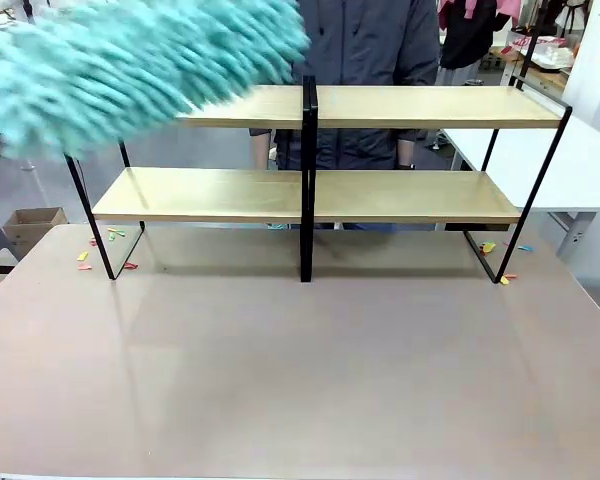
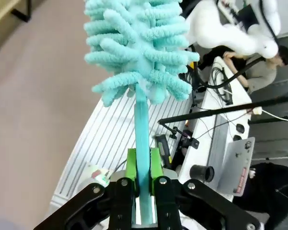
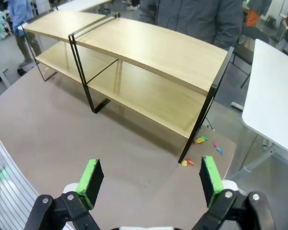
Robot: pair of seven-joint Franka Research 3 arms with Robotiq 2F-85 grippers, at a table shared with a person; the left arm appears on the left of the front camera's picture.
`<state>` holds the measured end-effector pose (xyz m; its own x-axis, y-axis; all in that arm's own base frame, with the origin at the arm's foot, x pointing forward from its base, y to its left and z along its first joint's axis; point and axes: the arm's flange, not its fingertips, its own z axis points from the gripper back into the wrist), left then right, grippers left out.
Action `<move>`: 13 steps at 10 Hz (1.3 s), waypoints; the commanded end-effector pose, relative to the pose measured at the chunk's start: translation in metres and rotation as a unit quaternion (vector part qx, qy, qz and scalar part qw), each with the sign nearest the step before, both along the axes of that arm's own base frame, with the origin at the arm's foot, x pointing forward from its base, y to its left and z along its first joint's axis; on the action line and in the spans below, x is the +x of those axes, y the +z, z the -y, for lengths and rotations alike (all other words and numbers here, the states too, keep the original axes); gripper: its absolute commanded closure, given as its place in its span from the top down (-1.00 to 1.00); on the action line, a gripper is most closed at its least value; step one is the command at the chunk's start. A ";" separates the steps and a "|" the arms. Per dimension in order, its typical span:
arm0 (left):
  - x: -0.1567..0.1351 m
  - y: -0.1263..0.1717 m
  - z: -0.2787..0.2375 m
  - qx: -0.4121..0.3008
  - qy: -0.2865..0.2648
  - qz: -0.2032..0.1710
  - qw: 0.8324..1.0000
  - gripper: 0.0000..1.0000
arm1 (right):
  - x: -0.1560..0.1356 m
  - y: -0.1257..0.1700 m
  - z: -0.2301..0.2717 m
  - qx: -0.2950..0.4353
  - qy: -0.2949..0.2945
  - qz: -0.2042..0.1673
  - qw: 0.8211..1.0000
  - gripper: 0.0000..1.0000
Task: Clean the shelves.
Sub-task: Clean another randomly selected level of the Shelf with the Duster, then place the Duster on the table.
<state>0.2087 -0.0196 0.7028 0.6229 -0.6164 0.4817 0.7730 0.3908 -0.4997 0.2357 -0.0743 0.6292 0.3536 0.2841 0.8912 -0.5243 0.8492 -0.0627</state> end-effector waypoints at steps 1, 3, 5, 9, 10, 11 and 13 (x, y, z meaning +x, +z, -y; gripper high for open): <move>-0.014 0.004 -0.079 -0.074 0.040 0.027 0.996 -0.75 | 0.000 0.000 0.001 0.000 -0.002 0.001 1.000 1.00; -0.061 -0.010 -0.162 -0.131 0.108 0.052 0.984 -0.75 | 0.000 0.000 0.001 0.000 -0.002 0.001 1.000 1.00; -0.096 -0.037 -0.203 -0.154 0.169 0.029 0.973 -0.75 | 0.000 0.000 0.001 0.000 -0.002 0.001 1.000 1.00; -0.075 -0.012 -0.181 -0.132 0.127 0.040 0.982 -0.75 | 0.000 0.000 0.001 0.000 -0.002 0.001 1.000 1.00; -0.075 -0.012 -0.181 -0.132 0.127 0.040 0.982 -0.75 | 0.000 0.000 0.001 0.000 -0.002 0.001 1.000 1.00; -0.075 -0.012 -0.181 -0.132 0.127 0.040 0.982 -0.75 | 0.000 0.000 0.001 0.000 -0.002 0.001 1.000 1.00; -0.075 -0.012 -0.181 -0.132 0.127 0.040 0.982 -0.75 | 0.000 0.000 0.001 0.000 -0.002 0.001 1.000 1.00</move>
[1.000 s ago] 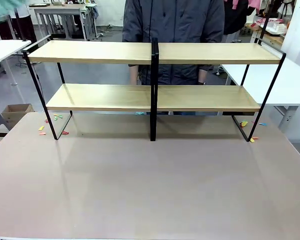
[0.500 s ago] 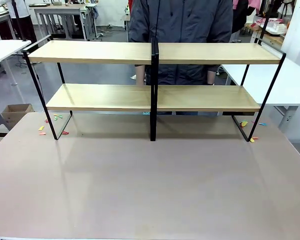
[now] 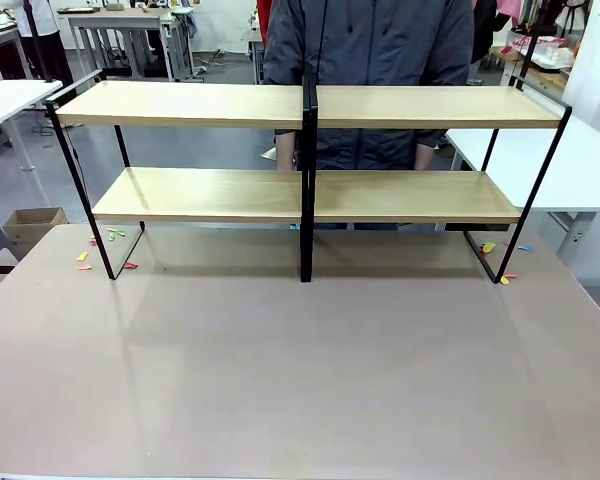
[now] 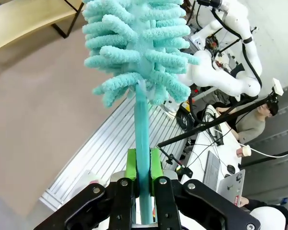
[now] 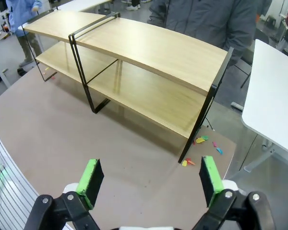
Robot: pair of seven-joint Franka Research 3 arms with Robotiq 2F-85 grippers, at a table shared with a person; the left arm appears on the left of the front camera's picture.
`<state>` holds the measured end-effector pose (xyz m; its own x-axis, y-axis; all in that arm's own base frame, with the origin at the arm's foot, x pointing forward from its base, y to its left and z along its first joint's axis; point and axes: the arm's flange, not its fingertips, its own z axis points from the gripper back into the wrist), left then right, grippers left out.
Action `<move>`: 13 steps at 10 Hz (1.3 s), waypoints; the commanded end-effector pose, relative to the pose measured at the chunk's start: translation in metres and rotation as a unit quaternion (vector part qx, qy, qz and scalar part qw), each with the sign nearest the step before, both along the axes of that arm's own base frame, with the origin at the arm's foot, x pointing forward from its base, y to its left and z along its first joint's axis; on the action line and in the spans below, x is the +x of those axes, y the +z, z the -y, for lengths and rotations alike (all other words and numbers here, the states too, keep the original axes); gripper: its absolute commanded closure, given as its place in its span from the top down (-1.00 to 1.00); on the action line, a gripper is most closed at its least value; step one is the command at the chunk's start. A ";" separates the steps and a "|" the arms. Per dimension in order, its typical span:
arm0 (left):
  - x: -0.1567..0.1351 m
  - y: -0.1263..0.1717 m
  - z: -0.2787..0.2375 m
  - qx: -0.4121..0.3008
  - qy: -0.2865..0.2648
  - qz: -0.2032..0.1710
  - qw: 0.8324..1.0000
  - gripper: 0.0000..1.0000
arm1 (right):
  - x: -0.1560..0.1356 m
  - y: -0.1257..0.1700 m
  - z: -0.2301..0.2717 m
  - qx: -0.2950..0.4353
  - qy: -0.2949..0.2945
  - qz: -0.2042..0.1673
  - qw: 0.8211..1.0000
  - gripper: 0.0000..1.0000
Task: Clean the shelves.
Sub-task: Place the Duster on the table.
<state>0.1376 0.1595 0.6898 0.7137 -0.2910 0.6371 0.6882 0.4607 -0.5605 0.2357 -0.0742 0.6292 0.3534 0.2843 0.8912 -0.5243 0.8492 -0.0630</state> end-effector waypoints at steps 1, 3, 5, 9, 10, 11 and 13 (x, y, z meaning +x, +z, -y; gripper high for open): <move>-0.004 0.001 -0.002 -0.007 -0.009 0.011 1.000 -0.75 | 0.000 0.000 0.001 0.000 -0.002 0.001 1.000 1.00; -0.004 0.001 -0.002 -0.007 -0.009 0.011 1.000 -0.75 | 0.000 0.000 0.001 0.000 -0.002 0.001 1.000 1.00; -0.004 0.001 -0.002 -0.007 -0.009 0.011 1.000 -0.75 | 0.000 0.000 0.001 0.000 -0.002 0.001 1.000 1.00; 0.036 -0.032 0.027 0.053 -0.205 -0.085 0.974 -0.75 | 0.010 -0.027 -0.050 0.099 0.128 -0.149 0.975 1.00; 0.040 -0.064 0.030 0.068 -0.225 -0.138 0.962 -0.75 | 0.010 -0.073 -0.073 0.148 0.131 -0.261 0.945 1.00; 0.043 -0.108 0.038 0.082 -0.288 -0.195 0.934 -0.75 | 0.010 -0.123 -0.094 0.212 0.110 -0.351 0.905 1.00; 0.066 -0.172 0.062 0.098 -0.343 -0.273 0.894 -0.75 | 0.008 -0.188 -0.129 0.286 0.065 -0.469 0.833 1.00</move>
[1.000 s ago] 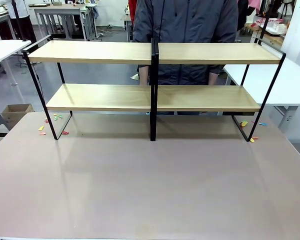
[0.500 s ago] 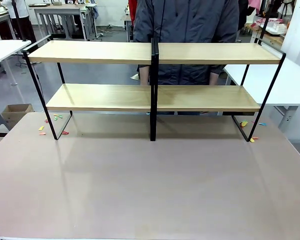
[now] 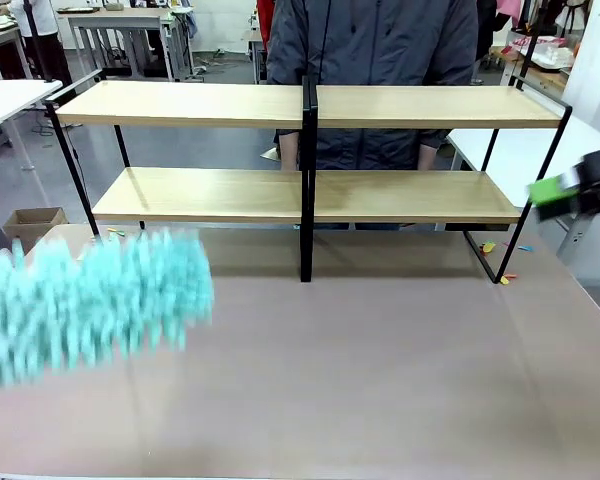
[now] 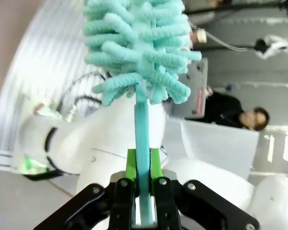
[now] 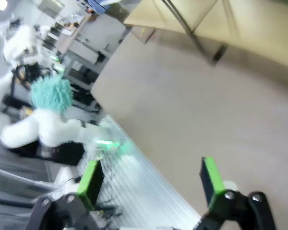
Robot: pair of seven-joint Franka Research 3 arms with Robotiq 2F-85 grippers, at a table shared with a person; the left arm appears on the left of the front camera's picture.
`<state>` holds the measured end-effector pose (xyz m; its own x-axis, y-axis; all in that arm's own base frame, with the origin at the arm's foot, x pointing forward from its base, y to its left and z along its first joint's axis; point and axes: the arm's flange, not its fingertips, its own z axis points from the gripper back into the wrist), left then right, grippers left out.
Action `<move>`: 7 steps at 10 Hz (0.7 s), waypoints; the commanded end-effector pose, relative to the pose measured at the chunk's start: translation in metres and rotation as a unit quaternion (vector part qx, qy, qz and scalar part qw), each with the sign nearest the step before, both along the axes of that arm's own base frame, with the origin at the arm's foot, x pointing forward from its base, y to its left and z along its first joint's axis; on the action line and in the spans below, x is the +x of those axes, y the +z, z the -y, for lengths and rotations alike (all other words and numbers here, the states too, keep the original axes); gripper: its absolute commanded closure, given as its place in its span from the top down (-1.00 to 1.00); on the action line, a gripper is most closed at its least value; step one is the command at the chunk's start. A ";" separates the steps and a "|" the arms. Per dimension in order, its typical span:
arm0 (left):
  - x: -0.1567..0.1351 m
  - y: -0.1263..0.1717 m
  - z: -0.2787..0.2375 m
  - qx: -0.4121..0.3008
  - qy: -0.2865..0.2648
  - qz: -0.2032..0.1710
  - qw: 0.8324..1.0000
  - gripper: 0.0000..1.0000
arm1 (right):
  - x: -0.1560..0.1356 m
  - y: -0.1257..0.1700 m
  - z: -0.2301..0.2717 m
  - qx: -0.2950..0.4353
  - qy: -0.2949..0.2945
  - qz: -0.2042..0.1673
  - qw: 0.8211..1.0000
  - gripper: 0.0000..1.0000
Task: Clean the shelves.
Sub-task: Place the Duster on the table.
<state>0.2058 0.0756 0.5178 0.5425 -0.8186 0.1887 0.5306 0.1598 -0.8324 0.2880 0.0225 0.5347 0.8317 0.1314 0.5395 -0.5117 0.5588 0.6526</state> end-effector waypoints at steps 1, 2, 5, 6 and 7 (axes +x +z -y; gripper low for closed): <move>0.010 -0.029 -0.008 0.035 -0.026 -0.056 0.997 -0.75 | -0.051 -0.120 -0.043 0.042 -0.061 -0.206 0.976 1.00; 0.018 -0.058 0.006 0.016 -0.017 -0.078 0.997 -0.75 | -0.058 -0.150 -0.038 0.011 -0.072 -0.243 0.967 1.00; 0.041 -0.110 0.013 0.035 0.161 -0.050 0.985 -0.75 | -0.081 -0.205 0.017 -0.013 -0.113 -0.299 0.947 1.00; 0.024 -0.092 0.007 0.024 0.029 -0.089 0.995 -0.75 | -0.082 -0.201 0.035 -0.011 -0.139 -0.276 0.951 1.00; 0.024 -0.092 0.007 0.024 0.029 -0.089 0.995 -0.75 | 0.044 -0.144 0.029 -0.011 -0.107 -0.305 0.946 1.00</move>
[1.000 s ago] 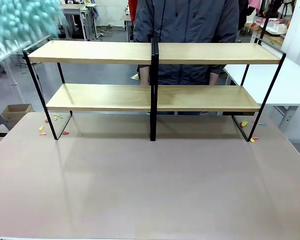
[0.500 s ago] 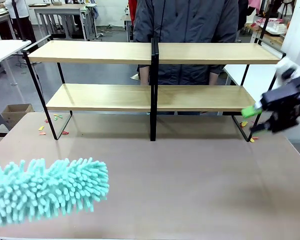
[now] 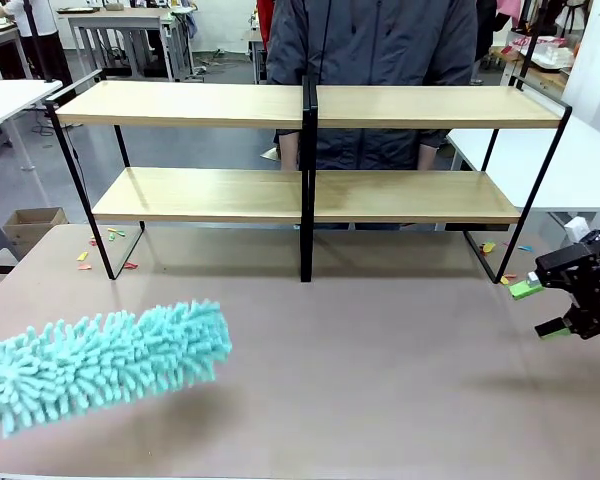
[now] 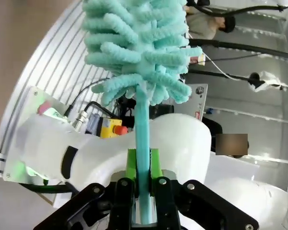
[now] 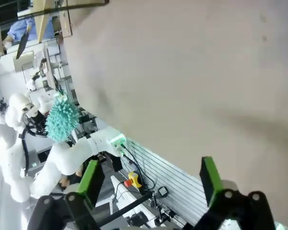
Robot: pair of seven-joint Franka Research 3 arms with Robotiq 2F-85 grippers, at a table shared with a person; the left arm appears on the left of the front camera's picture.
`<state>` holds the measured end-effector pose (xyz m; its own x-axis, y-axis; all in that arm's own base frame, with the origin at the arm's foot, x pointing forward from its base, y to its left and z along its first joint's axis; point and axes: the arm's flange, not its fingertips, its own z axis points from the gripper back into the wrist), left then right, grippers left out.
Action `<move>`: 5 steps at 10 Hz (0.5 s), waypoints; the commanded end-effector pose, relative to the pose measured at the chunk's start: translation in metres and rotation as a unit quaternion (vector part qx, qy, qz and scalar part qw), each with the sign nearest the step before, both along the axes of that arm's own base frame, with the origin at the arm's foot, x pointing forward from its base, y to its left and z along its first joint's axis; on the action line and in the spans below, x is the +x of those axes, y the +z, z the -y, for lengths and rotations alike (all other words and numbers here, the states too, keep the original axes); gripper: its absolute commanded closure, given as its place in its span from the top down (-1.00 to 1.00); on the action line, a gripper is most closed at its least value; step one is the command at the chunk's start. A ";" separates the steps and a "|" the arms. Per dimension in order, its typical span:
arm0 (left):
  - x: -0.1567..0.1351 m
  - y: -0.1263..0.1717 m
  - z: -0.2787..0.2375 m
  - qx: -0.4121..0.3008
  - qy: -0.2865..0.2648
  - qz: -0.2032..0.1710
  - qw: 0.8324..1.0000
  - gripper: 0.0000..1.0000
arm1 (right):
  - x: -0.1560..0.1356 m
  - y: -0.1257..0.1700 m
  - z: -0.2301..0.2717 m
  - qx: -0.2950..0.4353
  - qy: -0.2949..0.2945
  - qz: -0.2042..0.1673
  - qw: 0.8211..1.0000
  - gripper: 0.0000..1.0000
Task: Clean the shelves.
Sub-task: Place the Duster on the table.
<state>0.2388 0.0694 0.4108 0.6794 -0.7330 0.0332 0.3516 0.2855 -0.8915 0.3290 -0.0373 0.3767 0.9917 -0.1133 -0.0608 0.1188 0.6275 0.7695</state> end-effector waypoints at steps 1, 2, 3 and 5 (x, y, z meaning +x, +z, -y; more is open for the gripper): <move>-0.009 0.015 0.001 -0.014 -0.046 -0.006 0.999 -0.75 | 0.003 0.014 -0.031 0.005 0.022 0.006 1.000 1.00; 0.000 0.000 0.000 0.000 0.000 0.000 1.000 -0.75 | 0.003 0.014 -0.031 0.005 0.022 0.006 1.000 1.00; 0.025 -0.013 0.021 -0.022 -0.082 0.000 0.996 -0.75 | 0.003 0.014 -0.031 0.005 0.022 0.006 1.000 1.00; 0.079 -0.035 0.055 -0.034 -0.080 0.096 0.992 -0.75 | 0.003 0.014 -0.031 0.005 0.022 0.006 1.000 1.00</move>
<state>0.2840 0.0222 0.3840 0.5592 -0.8211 0.1145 0.4720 0.2017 -0.8582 0.3310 -0.0030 0.3875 0.9974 -0.0536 -0.0481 0.0713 0.6412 0.7640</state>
